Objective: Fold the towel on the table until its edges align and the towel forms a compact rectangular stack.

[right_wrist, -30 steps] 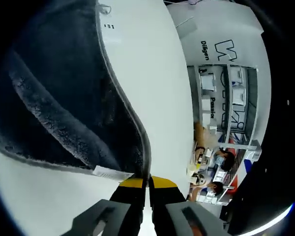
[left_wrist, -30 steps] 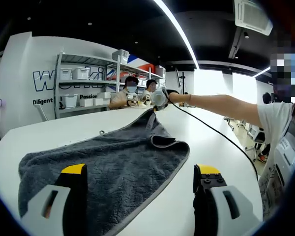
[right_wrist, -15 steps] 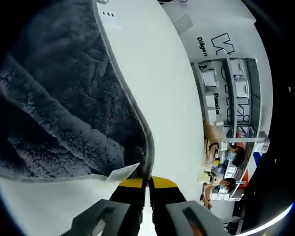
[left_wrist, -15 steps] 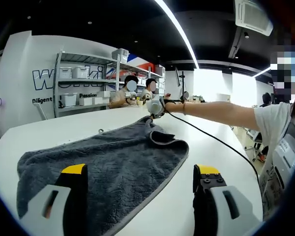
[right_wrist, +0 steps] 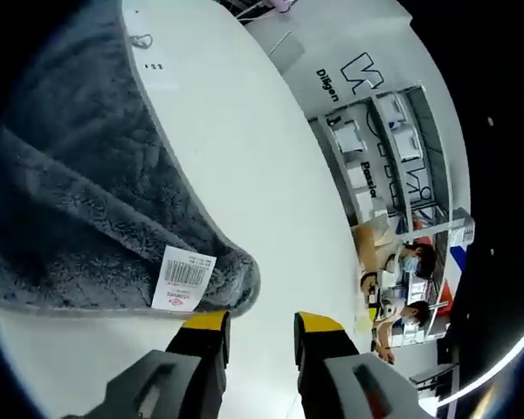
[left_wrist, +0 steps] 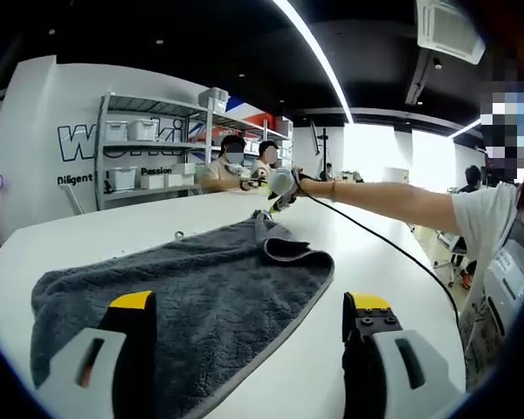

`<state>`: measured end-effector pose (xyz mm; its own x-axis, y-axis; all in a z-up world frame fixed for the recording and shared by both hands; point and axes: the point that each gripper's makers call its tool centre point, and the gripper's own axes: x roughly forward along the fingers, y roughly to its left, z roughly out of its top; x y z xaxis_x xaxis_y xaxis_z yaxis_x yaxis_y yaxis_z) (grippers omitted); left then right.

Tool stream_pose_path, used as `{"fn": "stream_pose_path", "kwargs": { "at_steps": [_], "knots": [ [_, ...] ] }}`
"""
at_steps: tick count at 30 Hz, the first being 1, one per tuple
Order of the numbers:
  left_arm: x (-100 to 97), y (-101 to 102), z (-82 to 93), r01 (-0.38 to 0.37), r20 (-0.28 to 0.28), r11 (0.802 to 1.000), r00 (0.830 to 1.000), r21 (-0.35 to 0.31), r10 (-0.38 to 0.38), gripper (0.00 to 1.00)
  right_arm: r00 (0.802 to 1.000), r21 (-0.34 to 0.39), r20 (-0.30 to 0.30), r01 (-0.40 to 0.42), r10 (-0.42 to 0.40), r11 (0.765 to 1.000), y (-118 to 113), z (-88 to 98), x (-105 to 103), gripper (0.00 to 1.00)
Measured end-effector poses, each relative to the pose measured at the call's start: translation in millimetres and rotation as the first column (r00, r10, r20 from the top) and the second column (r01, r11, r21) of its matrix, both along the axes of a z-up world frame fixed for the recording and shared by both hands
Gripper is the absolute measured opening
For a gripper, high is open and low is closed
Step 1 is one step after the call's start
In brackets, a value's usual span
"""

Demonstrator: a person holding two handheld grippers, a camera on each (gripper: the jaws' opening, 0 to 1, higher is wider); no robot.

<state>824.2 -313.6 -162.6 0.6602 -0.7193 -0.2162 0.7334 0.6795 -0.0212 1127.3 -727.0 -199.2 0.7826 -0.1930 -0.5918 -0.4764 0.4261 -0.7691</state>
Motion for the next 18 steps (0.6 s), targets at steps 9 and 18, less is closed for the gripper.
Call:
{"fn": "stream_pose_path", "kwargs": {
  "at_steps": [9, 18],
  "knots": [
    [-2.9, -4.7, -0.4, 0.019, -0.002, 1.000, 1.000, 0.004, -0.019, 0.92, 0.999, 0.191, -0.031, -0.011, 0.018, 0.982, 0.6, 10.3, -38.2, 0.56],
    [-3.4, -6.2, 0.6, 0.026, 0.001, 1.000, 1.000, 0.008, -0.026, 0.92, 0.994, 0.376, -0.044, -0.075, 0.098, 0.924, 25.1, 9.6, -90.5, 0.79]
  ]
}}
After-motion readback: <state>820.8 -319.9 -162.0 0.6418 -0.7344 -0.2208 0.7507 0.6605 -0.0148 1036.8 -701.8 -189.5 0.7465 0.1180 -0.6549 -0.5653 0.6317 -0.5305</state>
